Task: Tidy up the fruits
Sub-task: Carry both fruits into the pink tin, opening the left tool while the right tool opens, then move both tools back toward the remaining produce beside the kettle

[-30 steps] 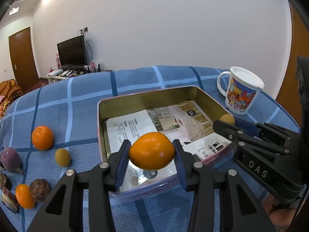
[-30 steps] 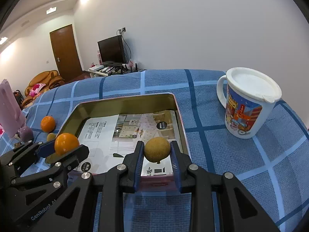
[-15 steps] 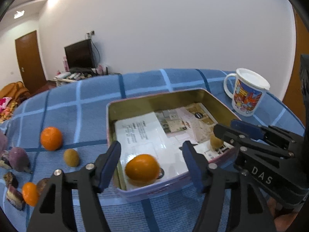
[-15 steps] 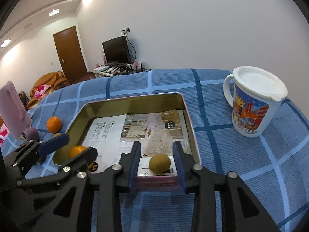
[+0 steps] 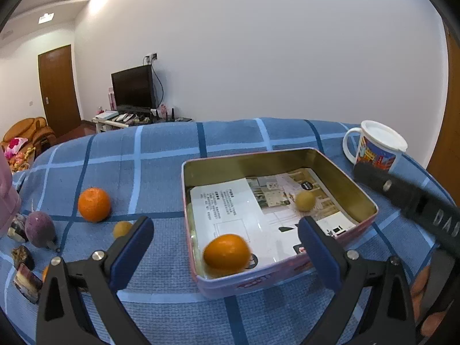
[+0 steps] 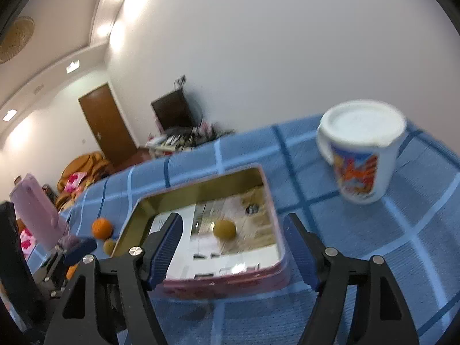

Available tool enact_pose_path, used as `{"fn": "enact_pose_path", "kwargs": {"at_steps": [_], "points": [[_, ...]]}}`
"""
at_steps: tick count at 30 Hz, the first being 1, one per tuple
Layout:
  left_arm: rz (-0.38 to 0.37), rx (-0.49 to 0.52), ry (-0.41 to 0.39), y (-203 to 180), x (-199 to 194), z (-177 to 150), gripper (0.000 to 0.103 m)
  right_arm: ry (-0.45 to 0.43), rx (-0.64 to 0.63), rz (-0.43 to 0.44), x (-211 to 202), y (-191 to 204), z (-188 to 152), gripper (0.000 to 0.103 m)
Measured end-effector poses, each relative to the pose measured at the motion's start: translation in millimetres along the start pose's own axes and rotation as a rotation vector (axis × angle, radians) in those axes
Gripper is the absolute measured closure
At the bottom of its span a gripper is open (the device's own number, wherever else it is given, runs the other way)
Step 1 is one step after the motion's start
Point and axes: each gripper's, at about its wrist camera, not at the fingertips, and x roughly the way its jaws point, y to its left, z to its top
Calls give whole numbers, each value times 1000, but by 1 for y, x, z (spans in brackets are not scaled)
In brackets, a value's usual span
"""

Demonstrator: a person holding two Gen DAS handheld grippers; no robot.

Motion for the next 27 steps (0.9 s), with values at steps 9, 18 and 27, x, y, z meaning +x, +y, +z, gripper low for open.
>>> {"fn": "enact_pose_path", "kwargs": {"at_steps": [9, 18, 27], "points": [[95, 37, -80, 7, -13, 0, 1, -160, 18, -156, -18, -11, 4, 21], [107, 16, -89, 20, -20, -3, 1, -145, 25, -183, -20, -11, -2, 21], [109, 13, -95, 33, -30, -8, 1, -170, 7, -208, -26, -1, -6, 21]]}}
